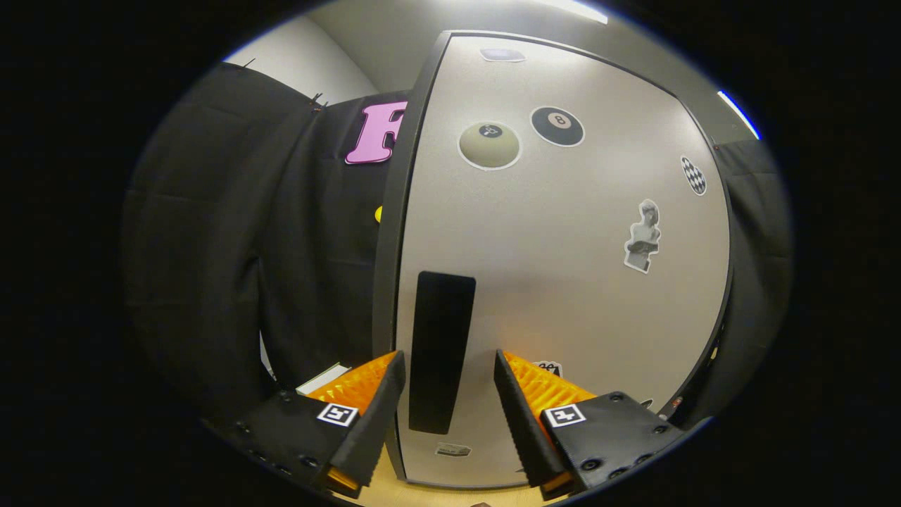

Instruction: Open the shoe cabinet door, grab the shoes and put them into the shoe cabinet, then close the shoe cabinet door.

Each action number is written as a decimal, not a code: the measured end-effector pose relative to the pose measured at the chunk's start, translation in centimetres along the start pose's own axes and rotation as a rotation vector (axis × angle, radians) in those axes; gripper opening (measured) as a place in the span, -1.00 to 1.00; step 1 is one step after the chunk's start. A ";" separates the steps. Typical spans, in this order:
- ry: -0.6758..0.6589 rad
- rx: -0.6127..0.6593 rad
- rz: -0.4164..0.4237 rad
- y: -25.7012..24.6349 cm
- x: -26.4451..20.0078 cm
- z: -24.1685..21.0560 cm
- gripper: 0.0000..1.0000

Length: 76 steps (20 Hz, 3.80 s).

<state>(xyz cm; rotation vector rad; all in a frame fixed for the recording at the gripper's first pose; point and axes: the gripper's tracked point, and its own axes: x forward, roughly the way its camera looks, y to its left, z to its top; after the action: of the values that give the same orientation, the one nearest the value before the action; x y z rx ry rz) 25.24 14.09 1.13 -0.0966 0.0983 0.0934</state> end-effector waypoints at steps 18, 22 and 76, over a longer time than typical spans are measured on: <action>0.056 0.067 0.046 1.2 -1.5 -0.5 -0.90; 0.053 0.067 0.075 1.3 -3.5 -0.3 -0.90; 0.015 0.122 -0.103 -13.4 -14.8 -2.6 -0.95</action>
<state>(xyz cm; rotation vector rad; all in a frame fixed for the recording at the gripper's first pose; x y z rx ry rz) 11.60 -0.72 1.31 0.0199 0.1136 -0.0161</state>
